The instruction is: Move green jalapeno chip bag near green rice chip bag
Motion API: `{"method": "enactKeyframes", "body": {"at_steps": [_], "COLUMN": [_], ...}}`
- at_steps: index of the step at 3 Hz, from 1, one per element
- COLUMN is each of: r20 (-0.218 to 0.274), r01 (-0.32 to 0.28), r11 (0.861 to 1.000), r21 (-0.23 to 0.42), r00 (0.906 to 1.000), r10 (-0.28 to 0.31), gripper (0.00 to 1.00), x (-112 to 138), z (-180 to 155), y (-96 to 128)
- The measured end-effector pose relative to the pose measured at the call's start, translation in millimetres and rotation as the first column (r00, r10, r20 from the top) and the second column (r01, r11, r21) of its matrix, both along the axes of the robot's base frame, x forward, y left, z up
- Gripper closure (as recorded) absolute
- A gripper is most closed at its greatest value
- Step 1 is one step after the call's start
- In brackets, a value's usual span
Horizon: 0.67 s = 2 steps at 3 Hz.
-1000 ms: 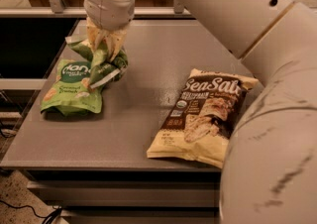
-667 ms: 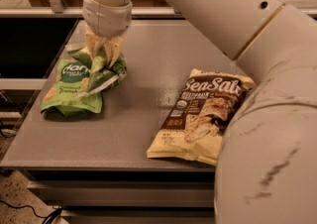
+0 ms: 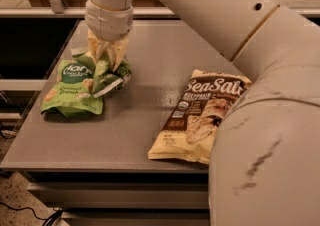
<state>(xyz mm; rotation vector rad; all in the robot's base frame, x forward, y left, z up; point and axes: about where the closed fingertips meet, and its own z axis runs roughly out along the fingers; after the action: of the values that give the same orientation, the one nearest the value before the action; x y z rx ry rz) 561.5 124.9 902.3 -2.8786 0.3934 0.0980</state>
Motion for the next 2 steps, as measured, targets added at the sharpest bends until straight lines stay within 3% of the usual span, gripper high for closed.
{"method": "enactKeyframes", "body": {"at_steps": [1, 2], "r20": [-0.004, -0.008], "r01": [-0.002, -0.006], "r11": [1.000, 1.000], "r21": [0.000, 0.001], "r00": [1.0000, 0.9999], "r10": [0.002, 0.006], "gripper": [0.13, 0.00], "x": [2.3, 3.4], "z": [-2.4, -3.9], "y": [1.2, 2.0]}}
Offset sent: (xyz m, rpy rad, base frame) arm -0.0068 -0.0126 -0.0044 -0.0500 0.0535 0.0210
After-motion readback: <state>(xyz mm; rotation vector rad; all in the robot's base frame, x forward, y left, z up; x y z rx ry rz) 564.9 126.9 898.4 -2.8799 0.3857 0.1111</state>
